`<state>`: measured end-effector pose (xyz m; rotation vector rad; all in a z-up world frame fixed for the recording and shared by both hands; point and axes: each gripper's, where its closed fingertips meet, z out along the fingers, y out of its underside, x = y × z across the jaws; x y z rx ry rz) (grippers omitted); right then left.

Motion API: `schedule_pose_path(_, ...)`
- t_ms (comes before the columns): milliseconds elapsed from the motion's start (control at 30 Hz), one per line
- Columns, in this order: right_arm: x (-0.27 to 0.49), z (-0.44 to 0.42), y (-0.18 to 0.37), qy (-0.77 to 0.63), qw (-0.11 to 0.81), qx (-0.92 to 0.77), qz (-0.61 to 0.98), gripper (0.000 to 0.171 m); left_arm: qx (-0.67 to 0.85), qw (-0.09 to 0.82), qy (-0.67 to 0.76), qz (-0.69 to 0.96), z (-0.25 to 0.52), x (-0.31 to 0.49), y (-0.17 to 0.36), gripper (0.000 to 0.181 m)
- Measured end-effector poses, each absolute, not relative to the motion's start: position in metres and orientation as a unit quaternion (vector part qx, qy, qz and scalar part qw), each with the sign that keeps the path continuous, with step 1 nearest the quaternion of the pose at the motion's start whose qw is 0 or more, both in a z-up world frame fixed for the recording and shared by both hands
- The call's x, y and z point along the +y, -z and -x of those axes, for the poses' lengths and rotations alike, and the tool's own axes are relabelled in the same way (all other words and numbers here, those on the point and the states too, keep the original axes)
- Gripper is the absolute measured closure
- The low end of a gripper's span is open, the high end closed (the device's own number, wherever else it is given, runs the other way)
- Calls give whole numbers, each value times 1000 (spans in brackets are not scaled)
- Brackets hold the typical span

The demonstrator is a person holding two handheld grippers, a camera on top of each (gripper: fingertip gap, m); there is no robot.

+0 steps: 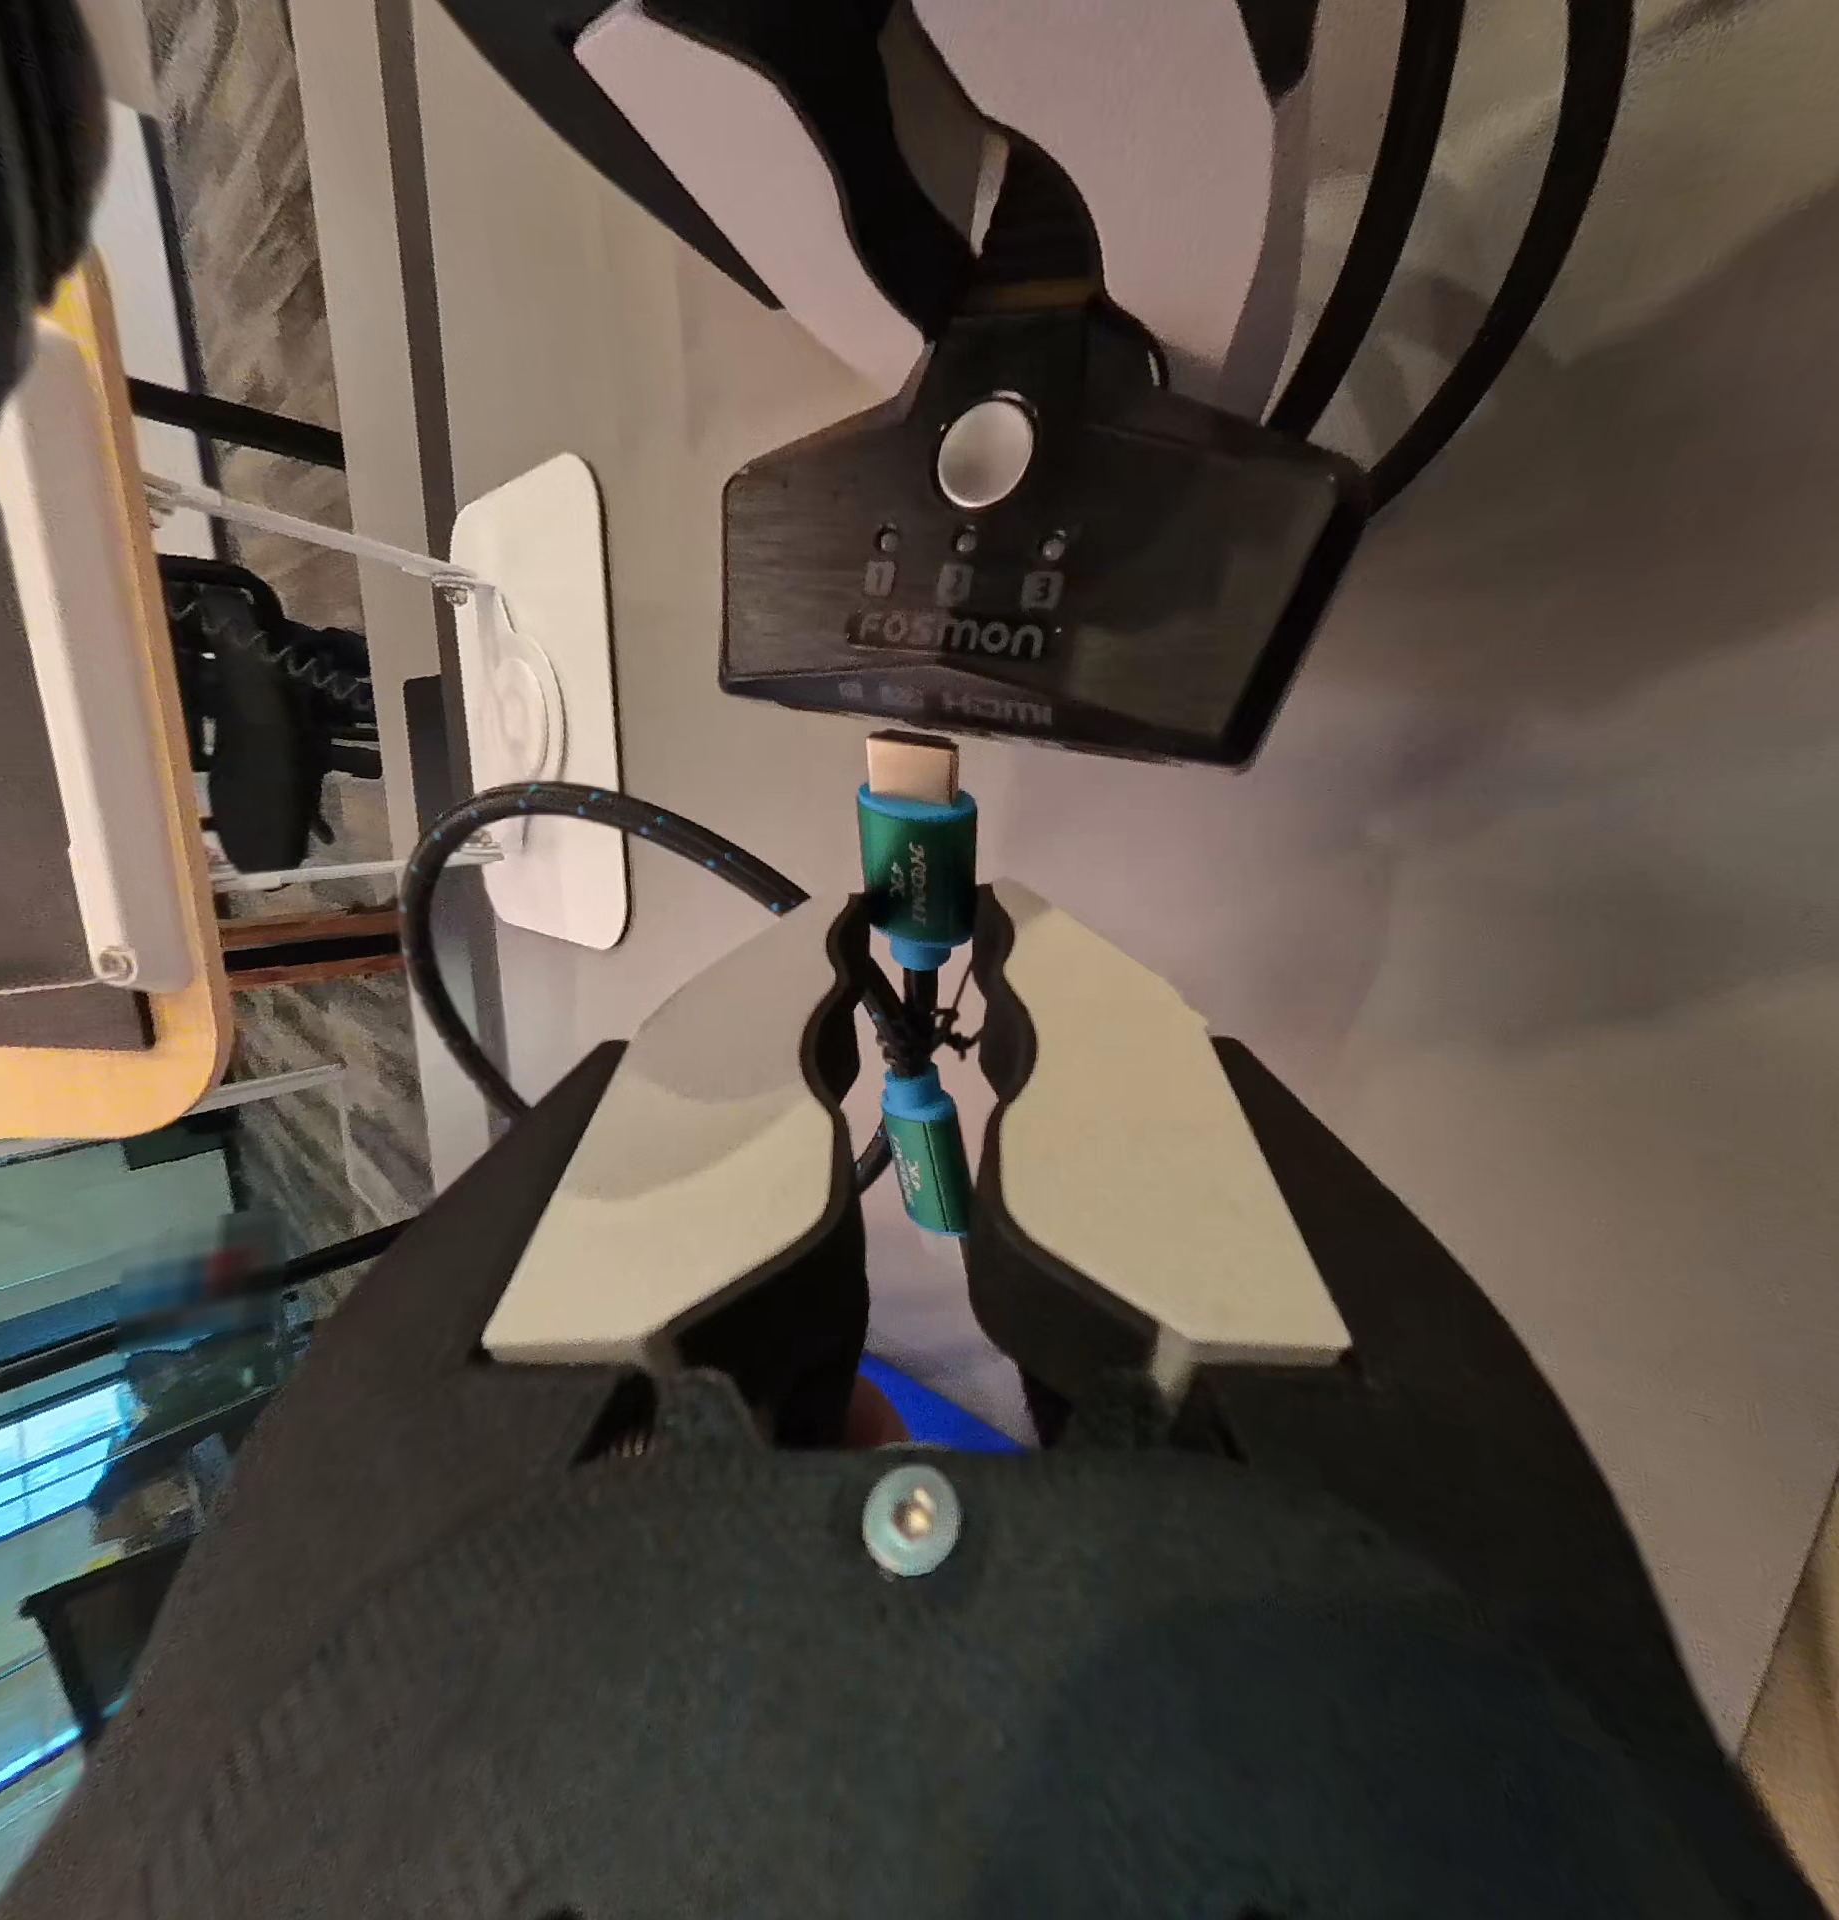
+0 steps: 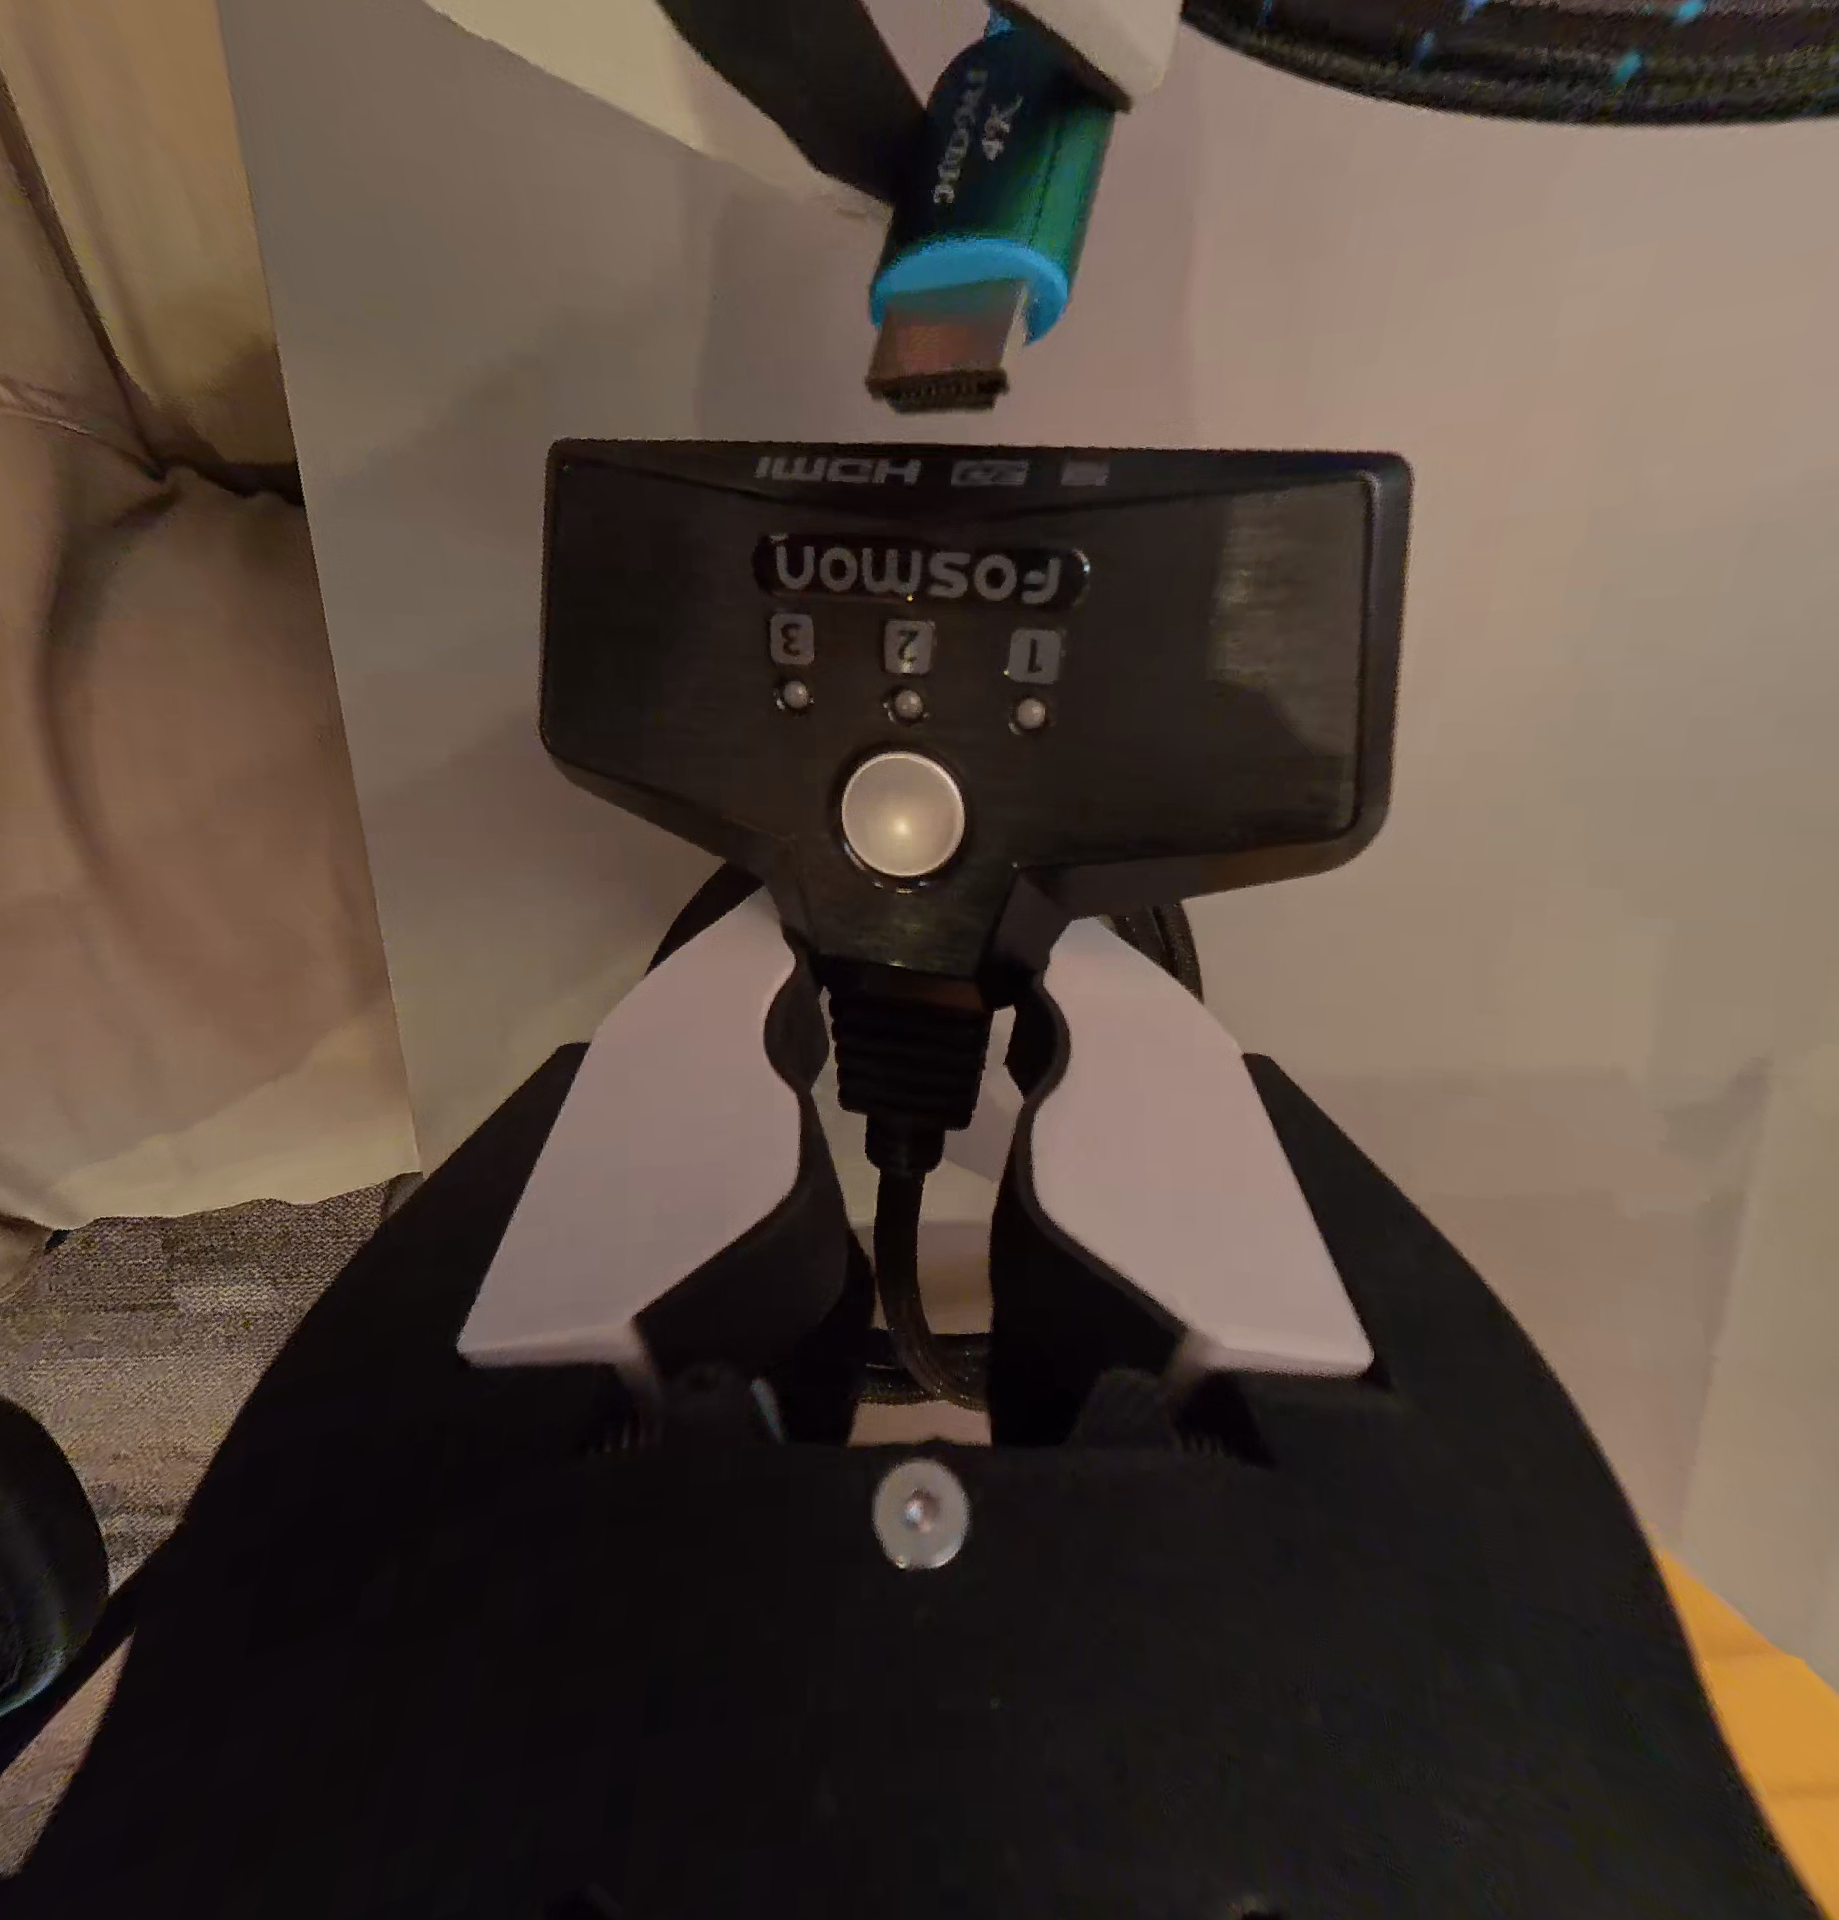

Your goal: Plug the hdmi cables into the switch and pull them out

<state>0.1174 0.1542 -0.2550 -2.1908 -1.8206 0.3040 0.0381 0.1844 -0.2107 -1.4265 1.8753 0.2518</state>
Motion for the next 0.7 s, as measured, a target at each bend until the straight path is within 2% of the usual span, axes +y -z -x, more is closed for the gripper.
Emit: schedule_pose_path(700, 152, -118, 260, -65, 121, -642, 754, 140, 746, 343, -116, 558, -35, 183, 239, 163)
